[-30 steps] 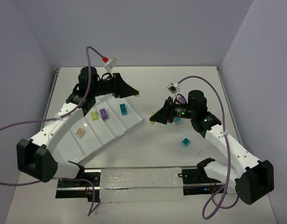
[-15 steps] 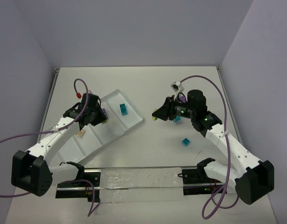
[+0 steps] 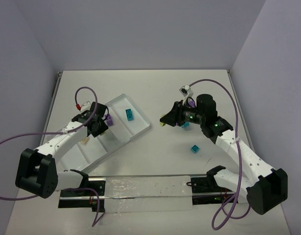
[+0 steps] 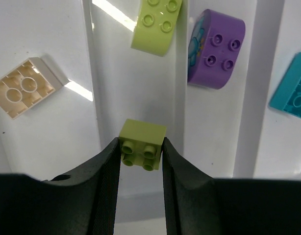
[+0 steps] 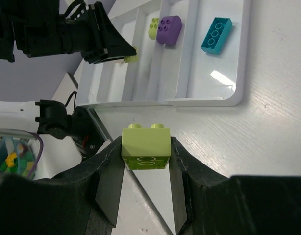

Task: Sort the legos into containers by color

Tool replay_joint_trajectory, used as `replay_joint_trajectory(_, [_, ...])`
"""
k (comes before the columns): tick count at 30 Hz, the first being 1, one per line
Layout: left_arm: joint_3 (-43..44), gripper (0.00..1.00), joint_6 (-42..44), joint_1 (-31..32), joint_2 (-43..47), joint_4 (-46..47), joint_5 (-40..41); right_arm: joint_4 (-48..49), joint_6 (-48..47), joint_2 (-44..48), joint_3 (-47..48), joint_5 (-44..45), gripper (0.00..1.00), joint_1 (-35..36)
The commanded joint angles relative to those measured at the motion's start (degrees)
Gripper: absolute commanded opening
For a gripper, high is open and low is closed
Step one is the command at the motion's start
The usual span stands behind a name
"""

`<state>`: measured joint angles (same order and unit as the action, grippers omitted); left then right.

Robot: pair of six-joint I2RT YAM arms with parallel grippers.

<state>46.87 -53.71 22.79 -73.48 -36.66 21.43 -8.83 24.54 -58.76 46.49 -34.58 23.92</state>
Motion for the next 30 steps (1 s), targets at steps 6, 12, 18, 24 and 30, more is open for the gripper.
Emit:
replay_joint_trajectory(6, [3.6,0.84,-0.7,0.0,-0.1,0.4,4.6,-0.8,-0.6,-0.9,4.0,0.6,0.00,0.6])
replay_joint_trajectory(12, [8.2,0.84,1.9,0.1,6.0,-2.6,6.9,-1.1,-0.4,-2.8,6.2,0.7,0.00,3.8])
replay_joint_trajectory(18, [15.6,0.92,5.4,-0.1,12.4,-7.3,10.9,-1.6,-0.4,-10.6,11.7,3.4,0.00,13.4])
replay_joint_trajectory(24, [25.0,0.99,6.6,-1.0,13.4,-14.6,13.8,-2.1,-1.2,-22.1,19.5,8.3,0.00,23.4])
replay_joint_trajectory(30, [27.4,0.99,6.5,-1.5,15.1,-17.2,15.4,-5.5,-4.1,-39.1,34.6,13.4,0.03,29.6])
